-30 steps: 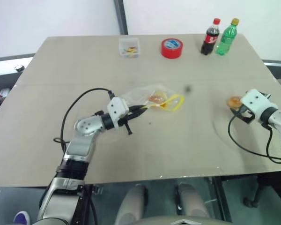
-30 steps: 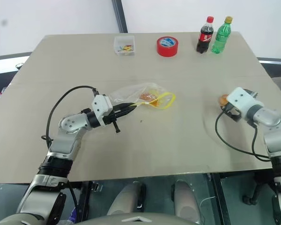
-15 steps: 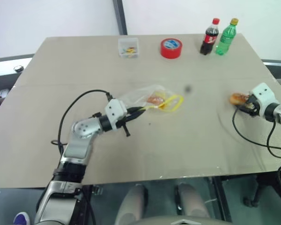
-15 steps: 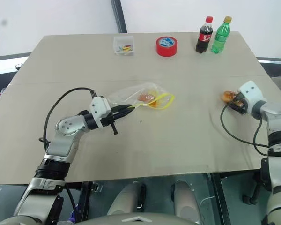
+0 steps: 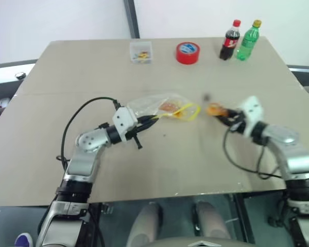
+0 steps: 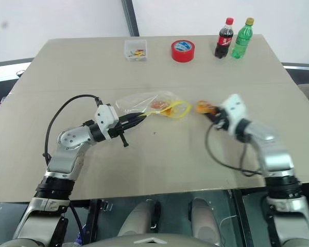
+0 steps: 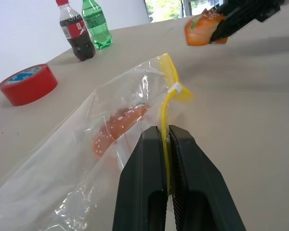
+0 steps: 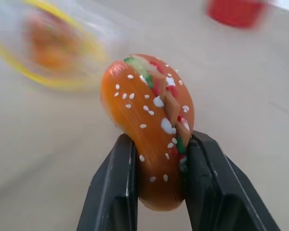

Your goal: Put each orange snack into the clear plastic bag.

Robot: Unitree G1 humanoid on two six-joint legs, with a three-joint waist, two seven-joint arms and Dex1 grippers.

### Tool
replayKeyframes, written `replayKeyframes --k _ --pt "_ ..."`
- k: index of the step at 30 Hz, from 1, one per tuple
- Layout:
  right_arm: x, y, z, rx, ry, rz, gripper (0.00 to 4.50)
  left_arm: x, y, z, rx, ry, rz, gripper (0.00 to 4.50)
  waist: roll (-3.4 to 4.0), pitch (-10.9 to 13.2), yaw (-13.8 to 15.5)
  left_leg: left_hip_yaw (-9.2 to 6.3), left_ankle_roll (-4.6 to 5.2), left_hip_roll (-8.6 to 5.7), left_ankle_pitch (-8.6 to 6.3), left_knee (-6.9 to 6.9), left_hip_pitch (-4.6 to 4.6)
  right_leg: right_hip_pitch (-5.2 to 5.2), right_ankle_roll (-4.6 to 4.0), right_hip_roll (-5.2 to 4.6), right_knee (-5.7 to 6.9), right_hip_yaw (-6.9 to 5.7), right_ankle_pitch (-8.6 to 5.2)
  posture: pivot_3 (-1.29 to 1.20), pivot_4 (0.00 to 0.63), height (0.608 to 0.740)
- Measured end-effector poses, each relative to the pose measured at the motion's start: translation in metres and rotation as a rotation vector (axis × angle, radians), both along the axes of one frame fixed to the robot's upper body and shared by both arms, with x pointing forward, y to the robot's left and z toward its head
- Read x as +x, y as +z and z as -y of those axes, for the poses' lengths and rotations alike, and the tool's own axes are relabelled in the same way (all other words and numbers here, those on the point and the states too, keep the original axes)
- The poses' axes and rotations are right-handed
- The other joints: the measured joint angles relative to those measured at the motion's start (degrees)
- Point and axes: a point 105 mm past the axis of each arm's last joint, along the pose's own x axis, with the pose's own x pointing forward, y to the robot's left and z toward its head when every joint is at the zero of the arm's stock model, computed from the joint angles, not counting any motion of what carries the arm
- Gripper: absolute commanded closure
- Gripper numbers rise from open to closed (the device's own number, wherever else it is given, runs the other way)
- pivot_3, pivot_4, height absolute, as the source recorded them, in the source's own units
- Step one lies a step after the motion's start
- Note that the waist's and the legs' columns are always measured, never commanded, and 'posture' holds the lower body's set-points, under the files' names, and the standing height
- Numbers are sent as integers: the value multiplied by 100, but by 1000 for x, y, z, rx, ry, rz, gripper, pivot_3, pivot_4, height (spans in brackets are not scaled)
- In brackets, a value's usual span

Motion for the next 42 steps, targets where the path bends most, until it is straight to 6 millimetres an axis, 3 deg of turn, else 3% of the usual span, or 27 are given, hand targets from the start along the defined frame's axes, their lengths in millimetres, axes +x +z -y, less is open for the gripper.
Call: replayKeyframes --k 2,8,15,23,30,40,41,42 --pt "-6 5 -21 15 5 1 3265 0 1 -1 -6 0 0 4500 -2 -1 71 -13 0 -13 0 5 -4 6 1 -8 -6 -11 1 0 150 740" --pt "3 5 -61 48 -45 -36 3265 -6 7 3 -10 -31 23 4500 -3 -2 137 -22 -9 -18 5 3 -6 4 3 -7 -8 -20 2 0 150 740" --pt "11 -16 -58 -20 -96 -89 3265 -9 5 3 -3 -39 17 4500 -3 -1 119 -20 -5 -24 3 -1 -8 2 3 -5 -13 -21 2 0 150 740" --pt "2 -10 -44 -121 -53 -24 3265 -11 2 -1 2 -17 0 4500 -3 -2 105 -18 -1 -23 1 -1 -6 4 3 -5 -14 -20 2 0 150 740" --pt "6 -21 -89 -71 48 -61 3265 -24 -13 5 37 -77 -42 4500 -3 -1 -20 -16 -1 -22 1 -1 -3 4 2 -2 -9 -16 2 0 150 740" --pt "18 -24 -124 -5 155 -30 3265 -35 -26 2 126 -120 -28 4500 -1 -1 -9 -18 -2 -21 1 -2 -4 3 2 -4 -12 -18 2 0 150 740" --pt "17 -29 -128 -5 176 -35 2812 -36 -26 2 130 -121 -24 4500 -1 -1 -13 -18 -2 -22 1 -2 -3 3 2 -4 -11 -18 2 0 150 740" --pt "16 -32 -131 -5 188 -39 2660 -36 -27 2 132 -120 -23 4500 -1 0 -17 -18 -2 -21 1 -2 -4 2 2 -4 -11 -18 2 0 150 740"
